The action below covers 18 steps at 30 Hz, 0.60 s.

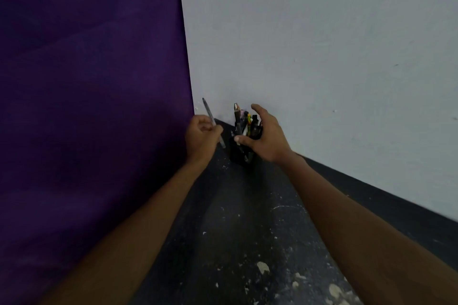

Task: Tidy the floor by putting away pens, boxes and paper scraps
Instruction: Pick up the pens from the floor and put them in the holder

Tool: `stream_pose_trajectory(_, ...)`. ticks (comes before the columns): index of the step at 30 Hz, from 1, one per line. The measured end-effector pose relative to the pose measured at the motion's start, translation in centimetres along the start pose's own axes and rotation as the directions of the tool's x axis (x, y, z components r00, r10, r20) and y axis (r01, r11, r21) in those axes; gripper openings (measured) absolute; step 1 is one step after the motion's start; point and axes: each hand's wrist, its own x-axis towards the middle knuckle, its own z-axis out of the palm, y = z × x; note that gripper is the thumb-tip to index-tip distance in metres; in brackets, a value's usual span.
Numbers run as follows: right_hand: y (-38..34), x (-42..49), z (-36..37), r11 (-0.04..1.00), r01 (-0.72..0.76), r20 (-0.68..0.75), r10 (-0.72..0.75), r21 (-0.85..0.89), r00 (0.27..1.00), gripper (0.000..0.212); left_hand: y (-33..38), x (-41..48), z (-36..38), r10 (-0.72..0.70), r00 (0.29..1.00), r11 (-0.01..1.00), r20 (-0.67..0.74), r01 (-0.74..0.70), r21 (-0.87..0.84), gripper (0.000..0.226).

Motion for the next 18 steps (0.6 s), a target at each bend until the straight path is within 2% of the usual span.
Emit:
stream_pose_trajectory(2, 0.0, -0.1, -0.3, 0.998, -0.028, -0.008, 0.028, 0.062, 1.0, 0.096, 1.1, 0.0, 0.1, 0.044, 0.997, 0.997, 0.058, -0.04, -0.073, 0.027)
stream_pose_trajectory(4, -0.1, -0.2, -0.5, 0.994, -0.046, 0.016, 0.045, 0.103, 0.999, 0.101, 1.9, 0.0, 0.2, 0.078, 0.994, 0.993, 0.073, -0.072, -0.089, 0.023)
stream_pose_trajectory(8, 0.3, -0.2, -1.1, 0.998, -0.019, 0.106, 0.013, 0.056, 0.994, 0.112, 3.0, -0.2, 1.0, 0.158, 0.984, 0.987, 0.089, -0.154, -0.052, 0.017)
stream_pose_trajectory(12, 1.0, -0.6, -1.0, 1.0, -0.003, 0.125, 0.002, 0.002, 0.992, 0.122, 1.9, 0.0, 2.1, 0.223, 0.956, 0.952, 0.192, -0.256, 0.169, 0.013)
stream_pose_trajectory(15, 1.4, -0.8, -0.7, 1.0, -0.022, 0.139, 0.022, -0.004, 0.99, 0.127, 0.8, -0.2, 2.8, 0.185, 0.951, 0.872, 0.249, -0.276, 0.405, 0.019)
stream_pose_trajectory(18, 1.4, -0.9, -0.3, 1.0, -0.026, 0.143, 0.025, 0.009, 0.989, 0.125, 0.3, -0.4, 3.1, 0.18, 0.942, 0.878, 0.285, -0.284, 0.385, 0.022)
